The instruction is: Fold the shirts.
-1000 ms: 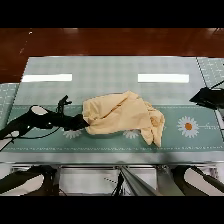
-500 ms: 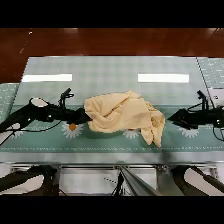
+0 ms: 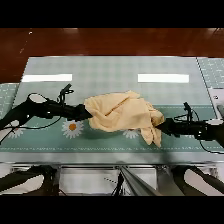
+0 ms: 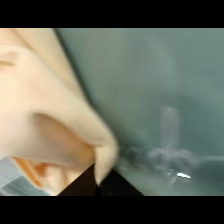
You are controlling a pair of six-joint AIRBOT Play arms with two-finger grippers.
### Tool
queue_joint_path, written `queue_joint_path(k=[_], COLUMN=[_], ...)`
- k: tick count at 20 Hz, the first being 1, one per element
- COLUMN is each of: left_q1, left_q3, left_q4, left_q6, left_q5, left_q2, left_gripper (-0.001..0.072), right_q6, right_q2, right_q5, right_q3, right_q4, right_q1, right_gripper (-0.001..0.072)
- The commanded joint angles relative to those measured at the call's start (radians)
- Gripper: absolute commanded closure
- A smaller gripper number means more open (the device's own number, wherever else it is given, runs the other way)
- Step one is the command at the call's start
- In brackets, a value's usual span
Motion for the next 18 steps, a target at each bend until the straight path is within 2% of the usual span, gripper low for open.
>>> queue_joint_path(k=[1, 4, 8, 10, 13, 18], left_q1=[0.008, 0.064, 0.221, 0.31, 0.409, 0.487], left_q3=[0.061, 0.195, 0.485, 0.621, 0.763, 0.836], left_q4=[-0.001, 0.003, 0.003, 0.003, 0.003, 0.083], left_q6=[-0.008, -0.035, -0.04, -0.08, -0.11, -0.118], left_q5=[-0.052, -0.061, -0.053, -0.022, -0.016, -0.019], left_q2=[0.021, 0.15, 0.374, 0.462, 0.559, 0.73], left_gripper=[0.0673, 0.0674, 0.0674, 0.0673, 0.0674, 0.0674], right_q6=[-0.083, -0.041, 0.171, 0.224, 0.249, 0.315], right_q2=[0.013, 0.11, 0.286, 0.334, 0.359, 0.43], right_q5=[0.039, 0.171, 0.121, 0.07, 0.068, 0.07], right_q3=[0.037, 0.243, 0.64, 0.803, 0.999, 1.195], right_q4=[0.077, -0.058, -0.227, -0.23, -0.207, -0.202], right_q1=[0.096, 0.057, -0.065, -0.094, -0.089, -0.089], right_gripper=[0.0687, 0.0687, 0.0687, 0.0687, 0.0687, 0.0688])
